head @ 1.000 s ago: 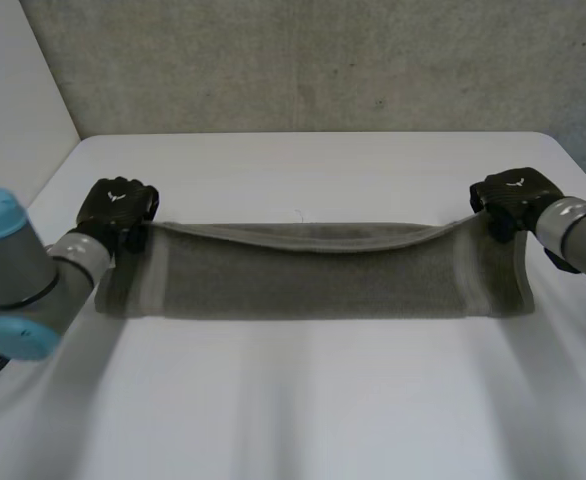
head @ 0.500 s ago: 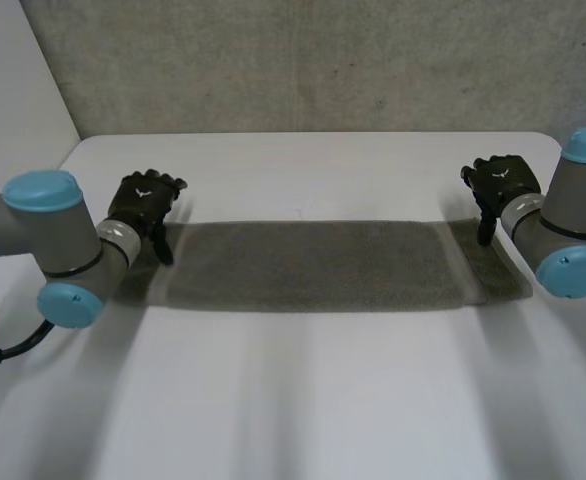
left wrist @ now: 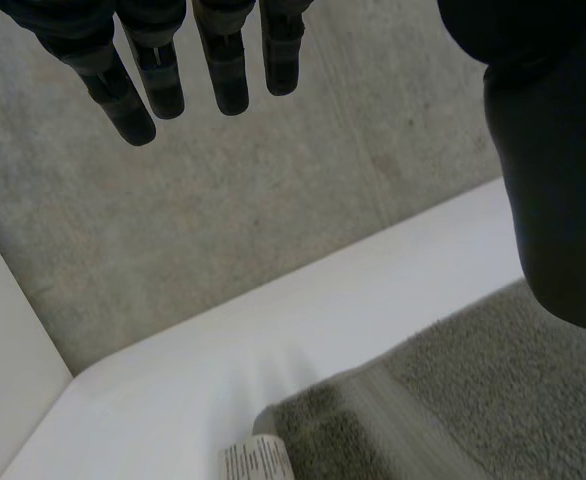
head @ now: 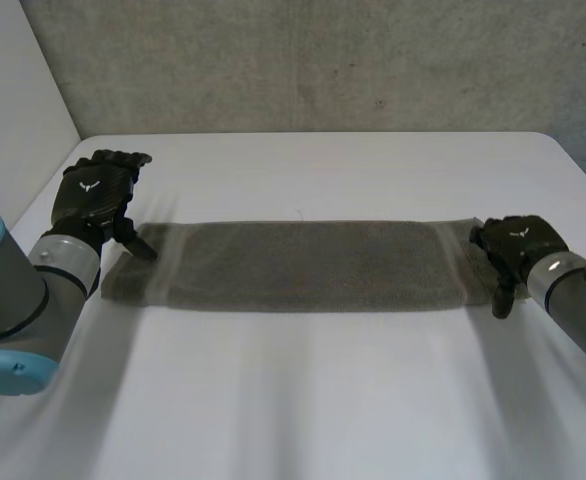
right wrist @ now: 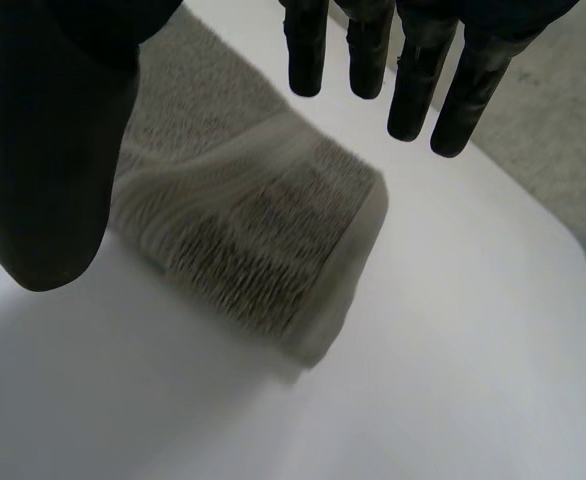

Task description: Fold the towel.

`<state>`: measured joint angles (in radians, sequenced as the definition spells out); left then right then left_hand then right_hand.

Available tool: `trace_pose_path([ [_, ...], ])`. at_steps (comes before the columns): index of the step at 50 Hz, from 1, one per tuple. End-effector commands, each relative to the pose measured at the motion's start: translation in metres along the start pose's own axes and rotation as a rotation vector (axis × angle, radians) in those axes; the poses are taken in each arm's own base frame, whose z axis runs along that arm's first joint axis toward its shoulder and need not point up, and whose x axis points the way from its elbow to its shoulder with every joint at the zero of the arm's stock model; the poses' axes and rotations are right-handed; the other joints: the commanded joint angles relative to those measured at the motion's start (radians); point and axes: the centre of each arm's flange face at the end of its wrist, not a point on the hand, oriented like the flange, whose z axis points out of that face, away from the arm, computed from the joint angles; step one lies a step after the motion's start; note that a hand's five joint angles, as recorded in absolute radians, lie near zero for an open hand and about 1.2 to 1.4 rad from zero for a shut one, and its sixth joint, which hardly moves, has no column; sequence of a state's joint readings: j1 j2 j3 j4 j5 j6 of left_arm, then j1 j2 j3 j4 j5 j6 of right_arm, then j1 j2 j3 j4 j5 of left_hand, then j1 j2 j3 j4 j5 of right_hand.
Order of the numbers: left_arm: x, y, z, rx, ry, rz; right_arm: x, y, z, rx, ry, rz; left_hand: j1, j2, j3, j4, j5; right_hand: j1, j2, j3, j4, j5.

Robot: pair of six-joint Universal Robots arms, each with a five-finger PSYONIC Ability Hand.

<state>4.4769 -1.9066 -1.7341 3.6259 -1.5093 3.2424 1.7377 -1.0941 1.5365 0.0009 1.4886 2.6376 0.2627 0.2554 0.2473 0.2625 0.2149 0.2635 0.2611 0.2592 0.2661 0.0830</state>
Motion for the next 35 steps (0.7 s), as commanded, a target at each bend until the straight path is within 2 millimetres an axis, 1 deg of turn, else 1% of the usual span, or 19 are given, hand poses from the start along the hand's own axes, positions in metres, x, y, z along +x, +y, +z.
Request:
trace_pose_path([
  [1,0.001,0.006,-0.001,0.033,-0.004,-0.004,-0.003,0.027,0.021,0.0,-0.01,0.011,-0.087,-0.08,-0.072,-0.087,-0.214,0.156,0.158,0.16,0.153,0.162],
  [7,0.0,0.008,-0.002,0.027,-0.007,-0.004,-0.004,0.036,0.034,0.016,0.003,0.012,-0.087,-0.08,-0.072,-0.087,-0.214,0.423,0.426,0.428,0.421,0.429],
  [9,0.0,0.008,-0.002,0.027,-0.007,-0.004,0.001,0.034,0.038,0.04,0.023,0.009,-0.087,-0.08,-0.072,-0.087,-0.214,0.791,0.794,0.796,0.789,0.797],
  [10,0.0,0.009,-0.002,0.027,-0.007,-0.004,0.001,0.034,0.038,0.04,0.023,0.009,-0.087,-0.08,-0.072,-0.087,-0.214,0.793,0.796,0.798,0.791,0.799],
  [12,0.0,0.009,-0.002,0.027,-0.007,-0.004,0.01,0.034,0.041,0.05,0.05,0.015,-0.087,-0.08,-0.072,-0.087,-0.214,1.131,1.134,1.136,1.129,1.137],
  [15,0.001,0.009,-0.003,0.025,-0.005,-0.004,0.014,0.034,0.043,0.054,0.064,0.014,-0.087,-0.08,-0.072,-0.087,-0.214,1.133,1.135,1.137,1.13,1.139],
  [19,0.001,0.009,-0.003,0.025,-0.005,-0.004,0.034,0.035,0.047,0.043,0.117,0.027,-0.087,-0.08,-0.072,-0.087,-0.214,1.133,1.135,1.137,1.13,1.139],
  [20,0.001,0.009,-0.003,0.025,-0.005,-0.004,0.034,0.035,0.047,0.043,0.117,0.027,-0.087,-0.08,-0.072,-0.087,-0.214,1.133,1.135,1.137,1.13,1.139],
  [21,0.001,0.009,-0.002,0.027,-0.005,-0.006,0.047,0.037,0.047,0.035,0.148,0.031,-0.087,-0.08,-0.072,-0.087,-0.214,1.133,1.135,1.137,1.13,1.139],
  [22,0.001,0.009,-0.002,0.027,-0.005,-0.006,0.069,0.039,0.047,0.023,0.198,0.035,-0.087,-0.08,-0.072,-0.087,-0.214,1.133,1.135,1.137,1.13,1.139],
  [23,0.001,0.009,-0.002,0.027,-0.005,-0.006,0.07,0.039,0.047,0.023,0.198,0.035,-0.087,-0.08,-0.072,-0.087,-0.214,1.133,1.135,1.137,1.13,1.139],
  [25,0.001,0.009,-0.002,0.027,-0.005,-0.006,0.104,0.037,0.04,0.012,0.264,-0.002,-0.087,-0.08,-0.072,-0.087,-0.214,1.133,1.135,1.137,1.13,1.139],
  [26,0.001,0.009,-0.002,0.028,-0.005,-0.004,0.105,0.037,0.04,0.012,0.264,-0.003,-0.087,-0.08,-0.072,-0.087,-0.214,1.133,1.135,1.137,1.13,1.139],
  [28,0.001,0.009,-0.002,0.027,-0.005,-0.006,0.126,0.018,0.035,0.029,0.315,-0.1,-0.087,-0.08,-0.072,-0.087,-0.214,1.133,1.135,1.137,1.13,1.139],
  [31,0.001,0.009,-0.002,0.028,-0.005,-0.004,0.13,0.007,0.033,0.048,0.325,-0.142,-0.087,-0.08,-0.072,-0.087,-0.214,1.133,1.135,1.137,1.13,1.139],
  [32,0.001,0.009,-0.002,0.028,-0.005,-0.004,0.132,-0.006,0.032,0.073,0.327,-0.167,-0.087,-0.08,-0.072,-0.087,-0.214,1.133,1.135,1.137,1.13,1.139],
  [33,0.001,0.009,-0.002,0.027,-0.005,-0.006,0.124,-0.023,0.03,0.116,0.314,-0.181,-0.087,-0.08,-0.072,-0.087,-0.214,1.133,1.135,1.137,1.13,1.139],
  [34,0.001,0.009,-0.002,0.027,-0.005,-0.006,0.124,-0.023,0.03,0.116,0.314,-0.181,-0.087,-0.08,-0.072,-0.087,-0.214,1.133,1.135,1.137,1.13,1.139],
  [35,0.001,0.009,-0.003,0.027,-0.005,-0.004,0.108,-0.045,0.026,0.175,0.287,-0.202,-0.087,-0.08,-0.072,-0.087,-0.214,1.133,1.135,1.137,1.13,1.139],
])
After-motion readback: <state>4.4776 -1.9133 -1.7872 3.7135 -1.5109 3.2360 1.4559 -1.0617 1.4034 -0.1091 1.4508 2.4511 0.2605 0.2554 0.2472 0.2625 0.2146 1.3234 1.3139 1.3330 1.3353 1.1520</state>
